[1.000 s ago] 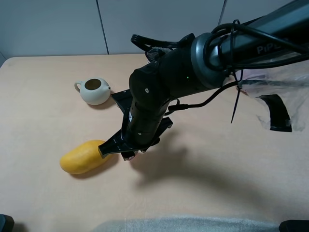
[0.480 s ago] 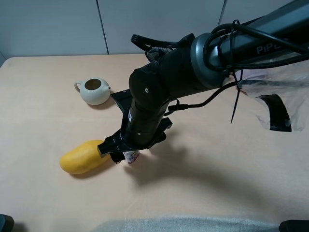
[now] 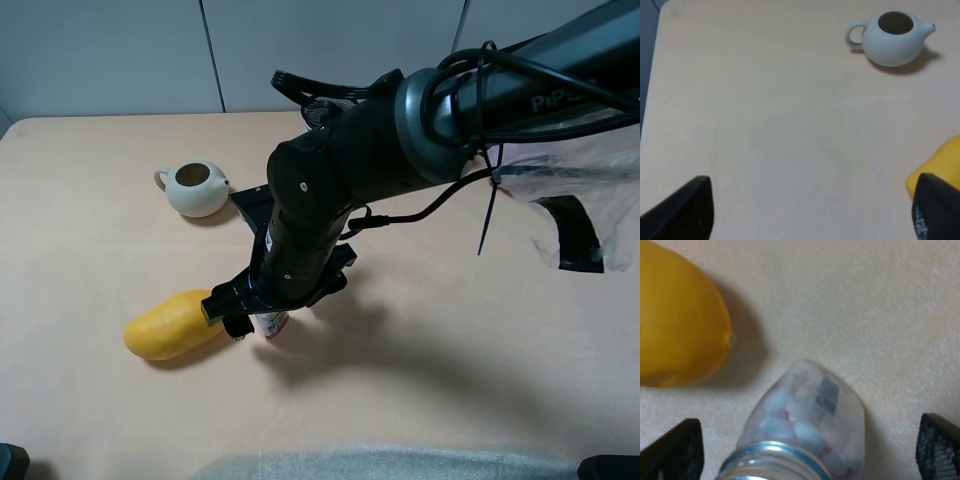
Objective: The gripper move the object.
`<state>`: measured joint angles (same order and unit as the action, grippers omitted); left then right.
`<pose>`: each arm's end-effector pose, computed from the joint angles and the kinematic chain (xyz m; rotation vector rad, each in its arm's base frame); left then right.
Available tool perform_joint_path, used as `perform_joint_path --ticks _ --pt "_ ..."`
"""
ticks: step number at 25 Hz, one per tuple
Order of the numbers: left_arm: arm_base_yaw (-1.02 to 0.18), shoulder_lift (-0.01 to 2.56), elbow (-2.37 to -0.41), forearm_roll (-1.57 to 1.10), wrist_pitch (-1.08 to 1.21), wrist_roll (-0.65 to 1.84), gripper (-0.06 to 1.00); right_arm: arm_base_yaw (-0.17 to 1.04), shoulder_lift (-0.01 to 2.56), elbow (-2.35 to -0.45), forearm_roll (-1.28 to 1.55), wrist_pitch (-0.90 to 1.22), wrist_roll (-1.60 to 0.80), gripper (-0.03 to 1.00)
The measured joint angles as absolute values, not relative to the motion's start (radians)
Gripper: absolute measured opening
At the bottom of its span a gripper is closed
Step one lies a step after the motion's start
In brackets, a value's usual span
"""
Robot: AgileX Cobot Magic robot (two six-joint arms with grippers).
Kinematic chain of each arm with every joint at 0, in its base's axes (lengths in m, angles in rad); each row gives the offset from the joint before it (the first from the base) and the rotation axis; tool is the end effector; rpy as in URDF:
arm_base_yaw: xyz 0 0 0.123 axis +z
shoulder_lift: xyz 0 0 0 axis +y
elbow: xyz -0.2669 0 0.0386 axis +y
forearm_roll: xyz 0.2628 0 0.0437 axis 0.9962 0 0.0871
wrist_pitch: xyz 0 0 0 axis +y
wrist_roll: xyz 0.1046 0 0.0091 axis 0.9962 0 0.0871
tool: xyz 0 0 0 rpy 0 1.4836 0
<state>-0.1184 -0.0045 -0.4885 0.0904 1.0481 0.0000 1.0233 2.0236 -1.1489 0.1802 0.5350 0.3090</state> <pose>0.0379 0.0038 0.2762 0.1173 2.0322 0.0338 0.1896 0.3294 0.0713 -0.8427 2.8730 0.3612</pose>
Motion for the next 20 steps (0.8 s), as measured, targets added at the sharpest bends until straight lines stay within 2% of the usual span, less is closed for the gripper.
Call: perform_joint_path --ticks 10,20 --pt "-0.118 -0.004 -0.489 0.09 1.048 0.0 0.79 1.023 1.958 -1.15 0.19 0.61 0.309 0.64" --pt "-0.118 -0.004 -0.489 0.09 1.048 0.0 0.79 1.023 1.828 -1.15 0.194 0.714 0.309 0.69"
